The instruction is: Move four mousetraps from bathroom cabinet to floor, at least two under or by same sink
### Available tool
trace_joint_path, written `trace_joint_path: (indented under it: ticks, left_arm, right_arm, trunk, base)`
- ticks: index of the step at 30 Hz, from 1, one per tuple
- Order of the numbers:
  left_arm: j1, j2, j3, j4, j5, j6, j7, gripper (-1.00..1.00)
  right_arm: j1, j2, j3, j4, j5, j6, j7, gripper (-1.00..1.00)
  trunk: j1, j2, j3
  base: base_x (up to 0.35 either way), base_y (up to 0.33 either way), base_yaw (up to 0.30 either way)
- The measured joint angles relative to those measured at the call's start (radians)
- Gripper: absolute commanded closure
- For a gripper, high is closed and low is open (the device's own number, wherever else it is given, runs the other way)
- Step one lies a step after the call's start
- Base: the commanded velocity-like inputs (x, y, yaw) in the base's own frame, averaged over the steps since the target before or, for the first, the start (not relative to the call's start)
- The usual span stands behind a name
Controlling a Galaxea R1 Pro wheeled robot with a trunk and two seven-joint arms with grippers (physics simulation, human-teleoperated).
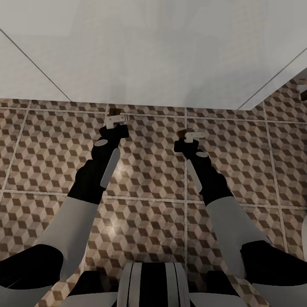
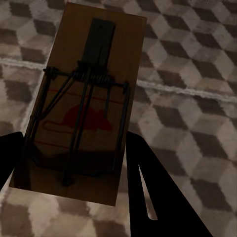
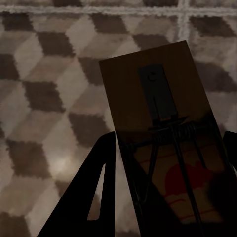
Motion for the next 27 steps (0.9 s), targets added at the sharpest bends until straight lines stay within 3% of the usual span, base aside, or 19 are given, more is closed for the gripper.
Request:
trace_joint_path:
  ticks: [27]
  left_arm:
    - [0.0,0.0,-0.001,-0.004,0.0,0.0,0.0,1.0]
  right_arm:
    - [0.001,0.0,0.0,0.0,0.0,0.0,0.0,1.0]
  trunk:
    - [0.011,-0.006,0.0]
  base:
    - [0.0,0.0,0.0]
